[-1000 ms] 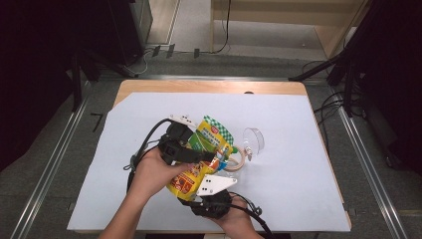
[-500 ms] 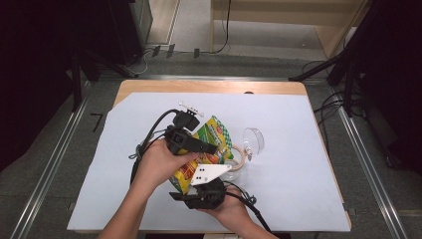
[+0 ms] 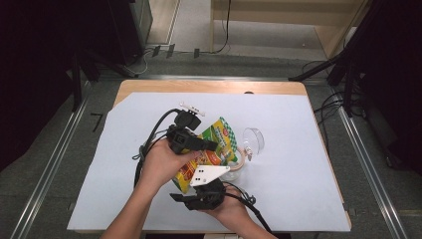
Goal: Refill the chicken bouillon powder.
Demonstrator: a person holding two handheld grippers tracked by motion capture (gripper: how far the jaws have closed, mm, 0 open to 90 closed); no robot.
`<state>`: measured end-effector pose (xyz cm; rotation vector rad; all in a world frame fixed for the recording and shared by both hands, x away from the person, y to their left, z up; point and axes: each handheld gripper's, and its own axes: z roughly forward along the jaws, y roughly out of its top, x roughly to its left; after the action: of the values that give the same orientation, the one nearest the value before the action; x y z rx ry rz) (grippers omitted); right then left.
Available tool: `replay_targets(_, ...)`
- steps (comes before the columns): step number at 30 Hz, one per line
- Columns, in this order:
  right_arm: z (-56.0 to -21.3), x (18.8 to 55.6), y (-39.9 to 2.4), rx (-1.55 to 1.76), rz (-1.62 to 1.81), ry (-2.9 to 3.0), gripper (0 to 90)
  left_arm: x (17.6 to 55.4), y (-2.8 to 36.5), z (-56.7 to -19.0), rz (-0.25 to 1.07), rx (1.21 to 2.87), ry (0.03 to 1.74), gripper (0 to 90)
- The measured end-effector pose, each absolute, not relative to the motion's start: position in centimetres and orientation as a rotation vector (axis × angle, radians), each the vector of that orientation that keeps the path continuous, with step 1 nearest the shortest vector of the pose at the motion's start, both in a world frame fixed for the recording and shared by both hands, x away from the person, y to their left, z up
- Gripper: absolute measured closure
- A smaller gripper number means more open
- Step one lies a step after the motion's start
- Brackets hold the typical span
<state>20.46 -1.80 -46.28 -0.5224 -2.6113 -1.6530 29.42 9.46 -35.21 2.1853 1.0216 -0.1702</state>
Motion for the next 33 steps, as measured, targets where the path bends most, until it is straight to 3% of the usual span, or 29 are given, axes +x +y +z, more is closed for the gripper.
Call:
replay_targets(10, -45.4, 21.0, -2.5, -0.63, -1.719, -2.474, 68.4, 29.1, 10.0, -34.4, -0.208, 2.125, 1.003, 65.8)
replay_targets(17, -44.9, 20.9, -2.4, -0.644, -1.748, -2.422, 67.8, 28.7, 10.0, -33.7, -0.182, 2.122, 0.999, 60.4)
replay_targets(19, -44.8, 20.9, -2.3, -0.648, -1.748, -2.417, 67.7, 28.7, 9.9, -33.6, -0.176, 2.128, 1.005, 61.3)
replay_targets(23, -45.0, 20.9, -2.1, -0.648, -1.735, -2.434, 67.4, 29.0, 9.7, -33.6, -0.133, 2.194, 1.011, 77.2)
replay_targets(27, -44.8, 21.0, -2.0, -0.591, -1.706, -2.475, 66.4, 29.3, 9.6, -33.2, -0.15, 2.238, 1.008, 86.0)
replay_targets(30, -44.2, 21.0, -1.7, -0.494, -1.64, -2.569, 58.9, 29.8, 9.6, -33.0, -0.156, 2.242, 1.013, 87.4)
replay_targets(33, -44.0, 21.1, -1.7, -0.454, -1.645, -2.602, 58.1, 30.0, 9.7, -33.0, -0.159, 2.227, 1.013, 87.6)
